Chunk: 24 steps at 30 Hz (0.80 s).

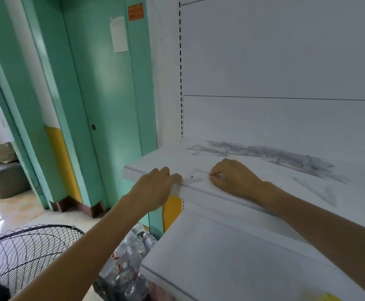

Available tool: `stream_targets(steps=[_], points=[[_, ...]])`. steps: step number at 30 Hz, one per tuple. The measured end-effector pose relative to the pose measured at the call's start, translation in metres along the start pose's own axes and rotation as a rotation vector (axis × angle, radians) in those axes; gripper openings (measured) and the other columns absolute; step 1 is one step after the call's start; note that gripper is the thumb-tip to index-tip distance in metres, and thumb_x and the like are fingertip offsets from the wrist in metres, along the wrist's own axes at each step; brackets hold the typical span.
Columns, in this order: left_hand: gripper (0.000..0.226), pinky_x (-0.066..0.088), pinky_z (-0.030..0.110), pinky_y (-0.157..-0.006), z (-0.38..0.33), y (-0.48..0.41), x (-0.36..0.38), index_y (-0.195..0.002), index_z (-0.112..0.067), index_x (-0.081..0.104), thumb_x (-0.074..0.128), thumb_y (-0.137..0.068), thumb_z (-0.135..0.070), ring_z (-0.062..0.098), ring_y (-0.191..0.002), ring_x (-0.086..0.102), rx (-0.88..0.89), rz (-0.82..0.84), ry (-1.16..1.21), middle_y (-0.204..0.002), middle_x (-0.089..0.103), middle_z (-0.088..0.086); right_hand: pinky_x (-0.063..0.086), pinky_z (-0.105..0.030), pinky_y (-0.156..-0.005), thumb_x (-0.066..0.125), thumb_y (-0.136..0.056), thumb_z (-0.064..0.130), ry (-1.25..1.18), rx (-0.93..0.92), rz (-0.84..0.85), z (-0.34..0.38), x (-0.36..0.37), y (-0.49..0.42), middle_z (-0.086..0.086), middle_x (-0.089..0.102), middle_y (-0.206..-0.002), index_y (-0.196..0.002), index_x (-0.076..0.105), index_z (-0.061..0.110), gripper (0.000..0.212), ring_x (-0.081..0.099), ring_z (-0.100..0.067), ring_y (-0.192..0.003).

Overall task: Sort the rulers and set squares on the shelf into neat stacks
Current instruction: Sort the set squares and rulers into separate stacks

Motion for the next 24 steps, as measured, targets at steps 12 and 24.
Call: stream_targets(steps=[12,24], points=[[0.039,0.040,0.020,-0.062,0.012,0.021,0.003,-0.137,-0.024,0.042,0.037,-0.098,-0.021,0.011,-0.073,0.053,-0.067,-0.231,0.653,-0.100,0.060,0.004,0.025,-0.025,-0.065,0.046,-0.093,0.040,0.266,-0.054,-0.095,0.040,-0.005,0.052,-0.002,0.055,-0.093,-0.093,0.050,0.012,0.028,0.049,-0.019,-0.086],[0.038,0.033,0.023,-0.082,-0.109,-0.007,-0.022,-0.130,-0.022,0.049,0.039,-0.096,-0.035,0.019,-0.102,0.051,0.155,-0.201,0.767,-0.106,0.052,0.005,0.045,-0.042,-0.062,0.036,-0.098,0.015,0.184,0.286,-0.318,-0.033,-0.096,0.161,-0.014,0.062,-0.080,-0.091,0.054,0.004,0.022,0.056,-0.032,-0.068]])
Point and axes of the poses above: each hand's wrist, its own y-axis away from the middle knuckle, its own x-axis out of the palm, z = x × y, the point moved 2 cm from there along -y, towards the middle knuckle
